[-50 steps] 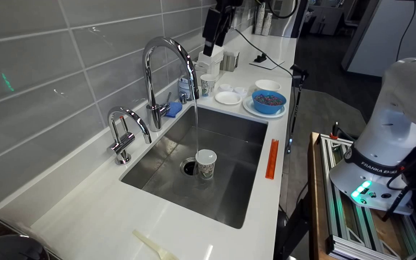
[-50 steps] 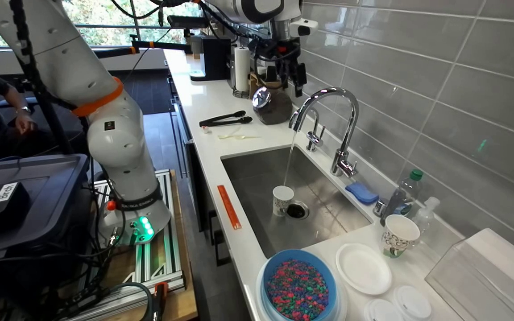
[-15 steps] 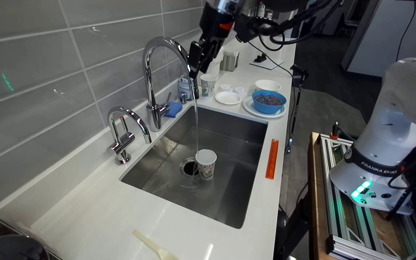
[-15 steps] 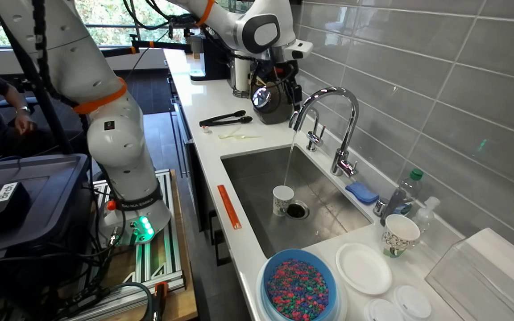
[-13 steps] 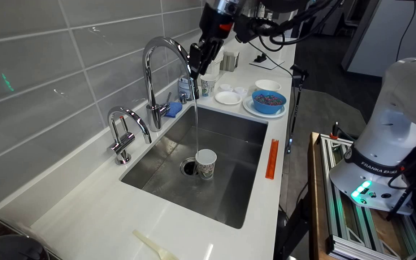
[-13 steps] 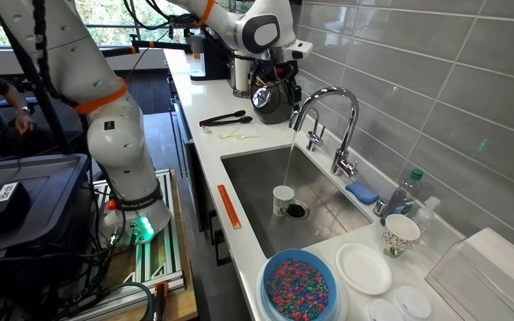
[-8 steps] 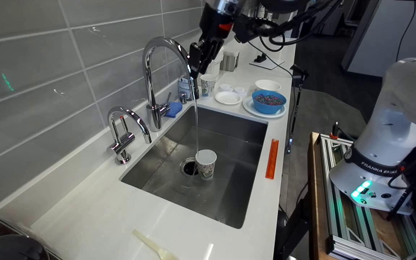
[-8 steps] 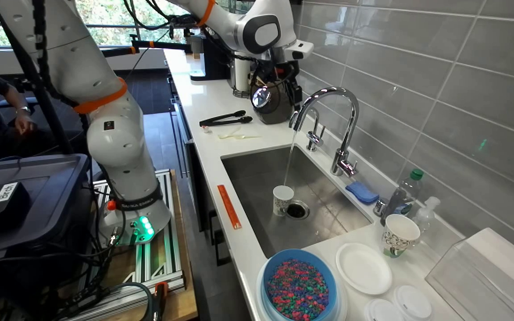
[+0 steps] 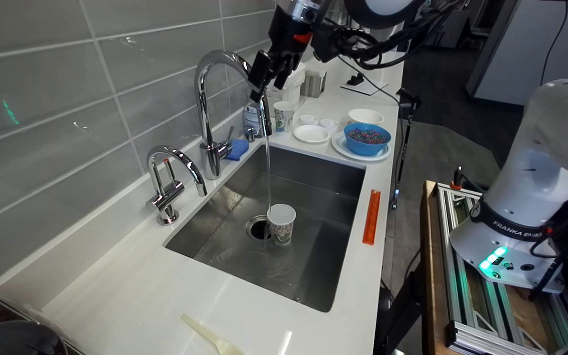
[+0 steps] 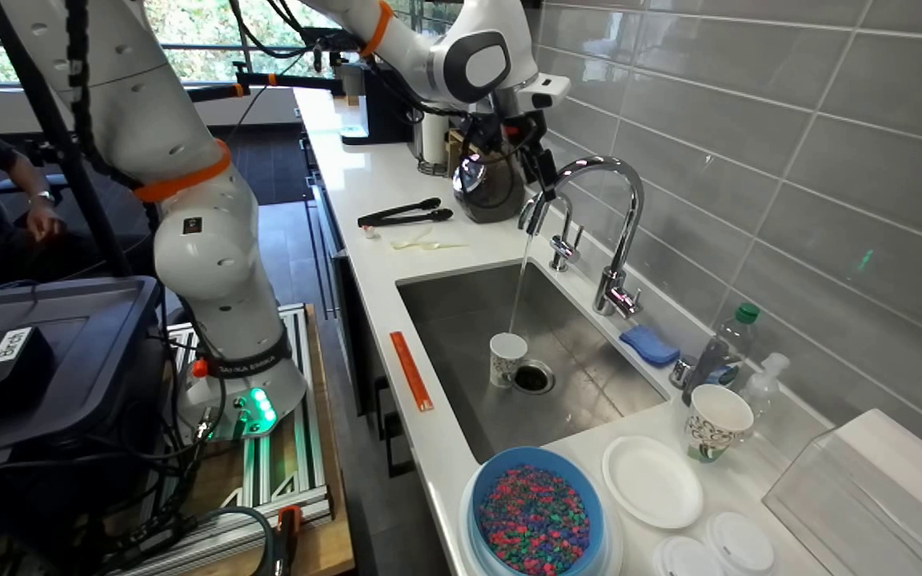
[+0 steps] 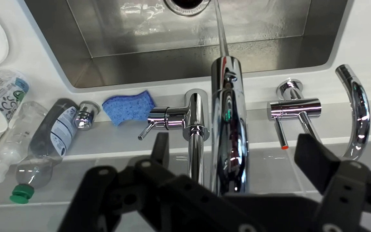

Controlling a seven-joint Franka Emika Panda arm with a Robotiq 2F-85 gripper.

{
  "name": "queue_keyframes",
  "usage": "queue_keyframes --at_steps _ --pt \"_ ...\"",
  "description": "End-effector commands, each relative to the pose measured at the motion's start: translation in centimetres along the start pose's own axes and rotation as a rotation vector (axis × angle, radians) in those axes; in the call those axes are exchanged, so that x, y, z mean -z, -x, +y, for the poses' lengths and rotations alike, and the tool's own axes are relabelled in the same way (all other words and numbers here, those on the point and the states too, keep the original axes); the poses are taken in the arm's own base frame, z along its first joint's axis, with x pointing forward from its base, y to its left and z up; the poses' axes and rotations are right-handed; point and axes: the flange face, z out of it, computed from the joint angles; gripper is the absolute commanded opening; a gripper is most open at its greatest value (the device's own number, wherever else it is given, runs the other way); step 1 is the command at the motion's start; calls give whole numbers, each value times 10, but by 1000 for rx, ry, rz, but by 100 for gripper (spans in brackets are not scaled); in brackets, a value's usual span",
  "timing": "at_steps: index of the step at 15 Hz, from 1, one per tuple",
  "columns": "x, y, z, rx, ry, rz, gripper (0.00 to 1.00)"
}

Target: Turn the tap faucet to the left

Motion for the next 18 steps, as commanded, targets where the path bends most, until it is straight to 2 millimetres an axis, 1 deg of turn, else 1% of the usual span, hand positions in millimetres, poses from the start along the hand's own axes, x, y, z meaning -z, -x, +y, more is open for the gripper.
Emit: queue_keyframes --at_steps 1,2,5,10,18 --pt "-12 -3 -10 17 16 5 75" --pt "-14 -3 -12 23 17 1 71" --pt "-16 -3 -15 39 23 1 45" --pt "-16 -6 -13 42 29 4 8" --pt "-12 -8 4 -6 51 13 8"
